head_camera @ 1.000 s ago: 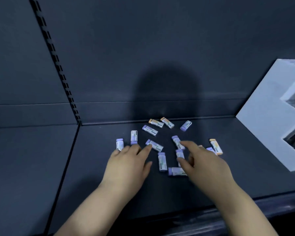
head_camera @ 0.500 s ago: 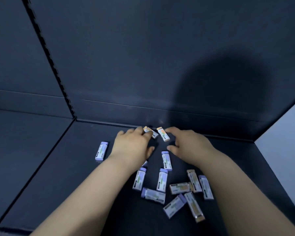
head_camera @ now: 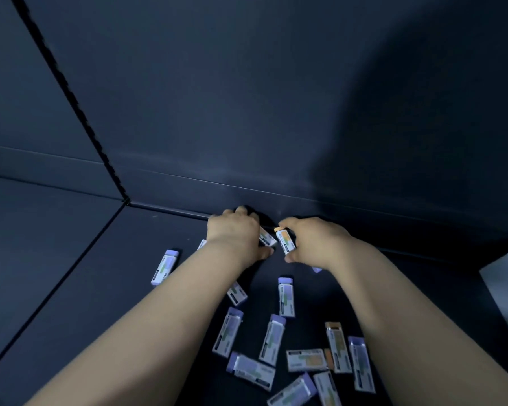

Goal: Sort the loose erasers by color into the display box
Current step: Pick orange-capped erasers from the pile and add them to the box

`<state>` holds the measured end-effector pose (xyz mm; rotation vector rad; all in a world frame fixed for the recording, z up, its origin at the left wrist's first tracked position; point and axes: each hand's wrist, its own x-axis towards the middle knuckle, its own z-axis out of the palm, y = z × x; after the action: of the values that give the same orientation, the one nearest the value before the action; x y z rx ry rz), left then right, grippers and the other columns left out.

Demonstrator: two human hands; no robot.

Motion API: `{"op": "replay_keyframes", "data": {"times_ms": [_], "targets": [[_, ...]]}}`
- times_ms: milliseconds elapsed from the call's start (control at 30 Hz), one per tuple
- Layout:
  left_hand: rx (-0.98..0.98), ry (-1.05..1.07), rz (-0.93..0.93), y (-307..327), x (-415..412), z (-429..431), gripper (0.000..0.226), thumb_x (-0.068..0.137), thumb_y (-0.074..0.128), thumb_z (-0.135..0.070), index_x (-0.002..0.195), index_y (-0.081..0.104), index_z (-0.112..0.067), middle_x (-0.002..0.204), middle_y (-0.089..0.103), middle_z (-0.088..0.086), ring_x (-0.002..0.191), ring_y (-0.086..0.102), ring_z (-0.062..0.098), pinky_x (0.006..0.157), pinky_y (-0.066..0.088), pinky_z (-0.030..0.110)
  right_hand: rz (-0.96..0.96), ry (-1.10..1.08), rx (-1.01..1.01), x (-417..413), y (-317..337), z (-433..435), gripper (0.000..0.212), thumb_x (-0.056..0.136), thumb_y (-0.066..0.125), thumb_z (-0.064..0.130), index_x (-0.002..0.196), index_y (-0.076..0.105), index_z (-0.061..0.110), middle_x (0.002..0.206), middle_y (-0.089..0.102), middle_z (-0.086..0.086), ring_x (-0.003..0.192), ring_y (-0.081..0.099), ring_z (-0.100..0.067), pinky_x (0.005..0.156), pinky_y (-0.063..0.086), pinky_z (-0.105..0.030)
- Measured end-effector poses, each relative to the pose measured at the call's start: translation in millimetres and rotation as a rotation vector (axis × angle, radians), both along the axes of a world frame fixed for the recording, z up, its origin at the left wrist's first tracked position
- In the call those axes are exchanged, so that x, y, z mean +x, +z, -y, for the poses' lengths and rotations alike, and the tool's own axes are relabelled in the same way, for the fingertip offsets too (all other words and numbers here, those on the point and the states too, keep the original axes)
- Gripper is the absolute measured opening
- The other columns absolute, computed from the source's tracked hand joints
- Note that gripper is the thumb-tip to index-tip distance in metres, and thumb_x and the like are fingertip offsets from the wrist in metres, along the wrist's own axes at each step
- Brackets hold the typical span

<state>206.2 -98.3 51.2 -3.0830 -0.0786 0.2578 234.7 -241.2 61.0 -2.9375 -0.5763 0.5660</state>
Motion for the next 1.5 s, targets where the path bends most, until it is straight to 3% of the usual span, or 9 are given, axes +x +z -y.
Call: {"op": "replay_keyframes", "data": {"times_ms": [167,367,500,667,800,967,1233,1367,1500], "targets": [[-0.06,-0.083,-0.08,0,7,-3,0.069,0.073,0.058,-0.062,0.134,0.037,-0.037,0.131,0.042,-0.003,0.121,0.043,0.021,0.088,0.04,0.036,-0.062,0.005,-0.032,11,-2,2,0.057,0.072,0.075,0.039,0.119,0.044,0.036,0.097,0.067,0.005,0.086,0.066,-0.018,0.075,0.052,-0.03],[-0.148,-0.098,-0.099,2,8,-3,0.069,0.073,0.064,-0.06,0.13,0.042,-0.029,0.127,0.043,-0.001,0.118,0.046,0.021,0.086,0.041,0.034,-0.099,-0.022,-0.007,9,-3,4,0.064,0.07,0.077,0.041,0.125,0.045,0.035,0.112,0.061,0.008,0.095,0.061,-0.017,0.081,0.052,-0.033],[-0.163,-0.16,0.014,4,-2,-8,0.068,0.071,0.067,-0.056,0.13,0.041,-0.033,0.125,0.045,-0.003,0.115,0.048,0.02,0.088,0.037,0.034,-0.044,-0.07,0.058,-3,4,6,0.06,0.067,0.077,0.048,0.117,0.048,0.034,0.098,0.061,0.01,0.074,0.06,-0.013,0.073,0.05,-0.029],[-0.161,-0.233,0.236,8,-25,-23,0.067,0.073,0.065,-0.055,0.129,0.037,-0.032,0.121,0.047,-0.007,0.114,0.048,0.017,0.089,0.035,0.032,0.165,-0.087,0.184,-31,20,0,0.062,0.076,0.071,0.042,0.127,0.036,0.033,0.097,0.055,0.01,0.092,0.057,-0.014,0.074,0.047,-0.031],[-0.239,-0.273,0.362,13,-47,-41,0.064,0.074,0.064,-0.054,0.127,0.039,-0.031,0.115,0.051,-0.01,0.11,0.051,0.015,0.086,0.034,0.029,0.267,-0.118,0.276,-58,24,-12,0.065,0.083,0.065,0.036,0.134,0.025,0.036,0.103,0.058,0.008,0.092,0.058,-0.016,0.073,0.047,-0.031],[-0.287,-0.337,0.43,20,-71,-77,0.064,0.068,0.069,-0.055,0.123,0.047,-0.032,0.106,0.055,-0.011,0.103,0.055,0.015,0.083,0.037,0.03,0.282,-0.187,0.334,-93,30,-42,0.065,0.083,0.065,0.035,0.133,0.025,0.037,0.092,0.052,0.012,0.087,0.056,-0.013,0.072,0.046,-0.031],[-0.25,-0.467,0.517,20,-98,-170,0.067,0.047,0.081,-0.054,0.105,0.061,-0.026,0.082,0.061,-0.008,0.074,0.064,0.02,0.062,0.046,0.033,0.37,-0.286,0.39,-148,33,-133,0.054,0.082,0.062,0.039,0.125,0.03,0.04,0.082,0.048,0.015,0.084,0.055,-0.009,0.069,0.042,-0.028],[-0.266,-0.5,0.451,20,-116,-216,0.067,0.053,0.078,-0.055,0.112,0.058,-0.03,0.091,0.061,-0.011,0.084,0.063,0.016,0.067,0.041,0.031,0.407,-0.349,0.401,-177,27,-181,0.056,0.082,0.061,0.041,0.127,0.029,0.043,0.081,0.045,0.015,0.082,0.051,-0.008,0.072,0.042,-0.027],[-0.305,-0.521,0.297,25,-140,-246,0.066,0.072,0.062,-0.061,0.13,0.037,-0.042,0.112,0.049,-0.018,0.109,0.048,0.008,0.083,0.032,0.026,0.432,-0.377,0.43,-202,18,-213,0.053,0.083,0.058,0.038,0.128,0.03,0.043,0.076,0.041,0.016,0.083,0.053,-0.009,0.067,0.039,-0.026]]}}
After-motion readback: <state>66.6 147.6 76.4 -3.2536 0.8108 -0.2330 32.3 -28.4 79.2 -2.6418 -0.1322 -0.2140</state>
